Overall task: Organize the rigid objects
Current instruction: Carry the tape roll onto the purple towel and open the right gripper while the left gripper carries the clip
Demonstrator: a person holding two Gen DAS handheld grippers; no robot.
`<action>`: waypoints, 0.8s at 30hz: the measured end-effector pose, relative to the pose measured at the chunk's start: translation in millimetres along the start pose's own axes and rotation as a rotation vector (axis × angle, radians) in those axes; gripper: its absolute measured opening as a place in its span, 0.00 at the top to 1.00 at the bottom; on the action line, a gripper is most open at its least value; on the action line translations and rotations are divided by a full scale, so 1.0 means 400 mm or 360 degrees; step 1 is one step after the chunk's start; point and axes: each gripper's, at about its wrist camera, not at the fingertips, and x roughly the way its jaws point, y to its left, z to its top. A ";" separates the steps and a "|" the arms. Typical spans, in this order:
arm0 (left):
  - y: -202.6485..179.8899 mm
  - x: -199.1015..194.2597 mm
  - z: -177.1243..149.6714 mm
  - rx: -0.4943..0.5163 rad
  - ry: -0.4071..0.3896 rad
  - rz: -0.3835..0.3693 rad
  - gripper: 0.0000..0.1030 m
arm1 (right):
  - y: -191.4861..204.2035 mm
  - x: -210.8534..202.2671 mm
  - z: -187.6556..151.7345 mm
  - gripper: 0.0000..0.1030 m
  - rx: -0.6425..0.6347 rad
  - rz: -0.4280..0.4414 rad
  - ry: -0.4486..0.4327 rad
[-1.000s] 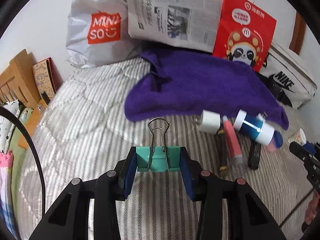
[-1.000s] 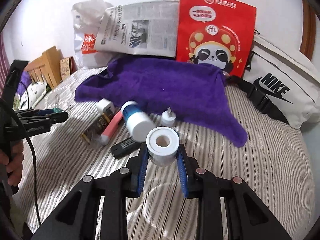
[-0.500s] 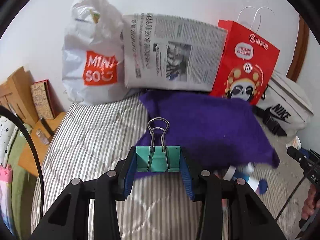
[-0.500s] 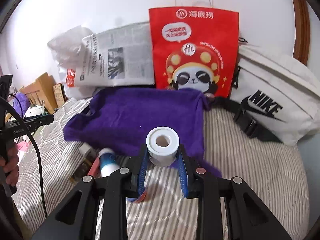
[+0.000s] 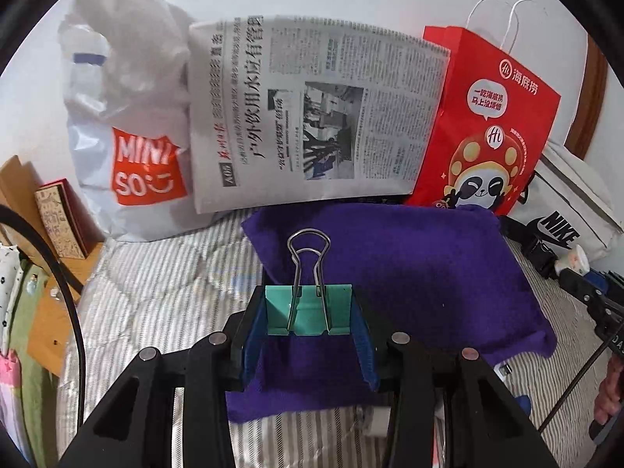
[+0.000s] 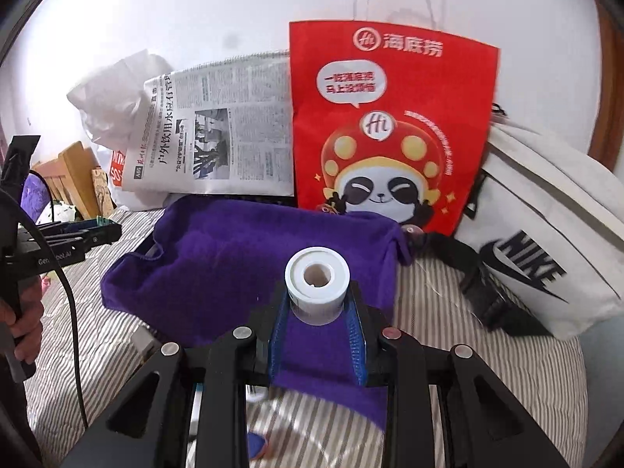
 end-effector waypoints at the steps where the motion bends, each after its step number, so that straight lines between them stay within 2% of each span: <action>1: -0.002 0.013 0.001 -0.0006 0.0013 -0.0012 0.62 | 0.003 0.017 0.004 0.72 -0.0007 0.0000 0.0012; 10: -0.001 0.111 0.017 -0.0028 0.0101 -0.0061 0.62 | -0.004 0.171 0.025 0.72 -0.0012 -0.0020 0.0148; 18: 0.006 0.163 0.025 -0.0032 0.0153 -0.0089 0.62 | -0.056 0.307 0.058 0.72 0.0042 -0.0110 0.0296; 21: 0.008 0.180 0.026 -0.0038 0.0176 -0.0107 0.62 | -0.077 0.353 0.068 0.72 0.0068 -0.0195 0.0363; 24: 0.009 0.198 0.026 -0.0031 0.0201 -0.0114 0.62 | -0.090 0.381 0.070 0.72 0.0109 -0.0199 0.0406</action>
